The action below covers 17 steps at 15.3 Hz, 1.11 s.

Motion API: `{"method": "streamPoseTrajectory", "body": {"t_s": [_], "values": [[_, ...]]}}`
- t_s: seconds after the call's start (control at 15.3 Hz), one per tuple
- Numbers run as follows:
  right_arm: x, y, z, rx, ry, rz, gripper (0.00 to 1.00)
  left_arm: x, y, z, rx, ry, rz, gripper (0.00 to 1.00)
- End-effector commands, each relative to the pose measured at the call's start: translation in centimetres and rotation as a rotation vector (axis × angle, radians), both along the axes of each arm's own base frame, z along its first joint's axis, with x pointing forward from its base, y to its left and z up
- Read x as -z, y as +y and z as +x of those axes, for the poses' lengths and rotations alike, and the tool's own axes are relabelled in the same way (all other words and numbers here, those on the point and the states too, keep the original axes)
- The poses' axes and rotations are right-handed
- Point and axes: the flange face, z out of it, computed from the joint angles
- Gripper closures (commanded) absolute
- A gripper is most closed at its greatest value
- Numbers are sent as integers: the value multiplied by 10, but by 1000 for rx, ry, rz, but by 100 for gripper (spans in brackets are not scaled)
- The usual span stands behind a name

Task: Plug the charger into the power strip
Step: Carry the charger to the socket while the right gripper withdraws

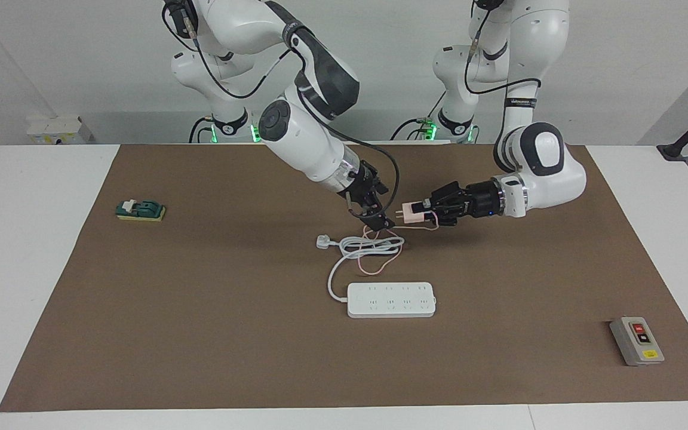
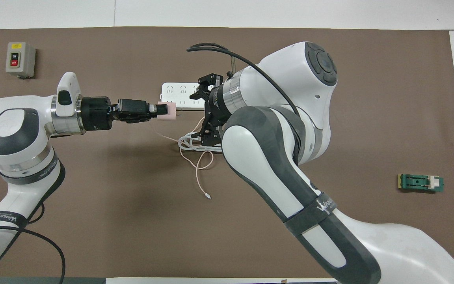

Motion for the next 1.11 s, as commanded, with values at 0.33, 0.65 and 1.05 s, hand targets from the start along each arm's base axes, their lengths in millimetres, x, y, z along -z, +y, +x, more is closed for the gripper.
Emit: {"method": "streamPoseTrajectory", "body": {"t_s": [0.33,0.65,1.05], "values": [[-37,-88,31,14,-4,-36,0,-44,51,31,184,-133,424,100],[-56,-154,47,-44,-69,-86,0,-54,54,52,323,-240,683,100],[-56,-235,50,-224,-134,-155,0,-47,41,74,531,-540,970,100]]}}
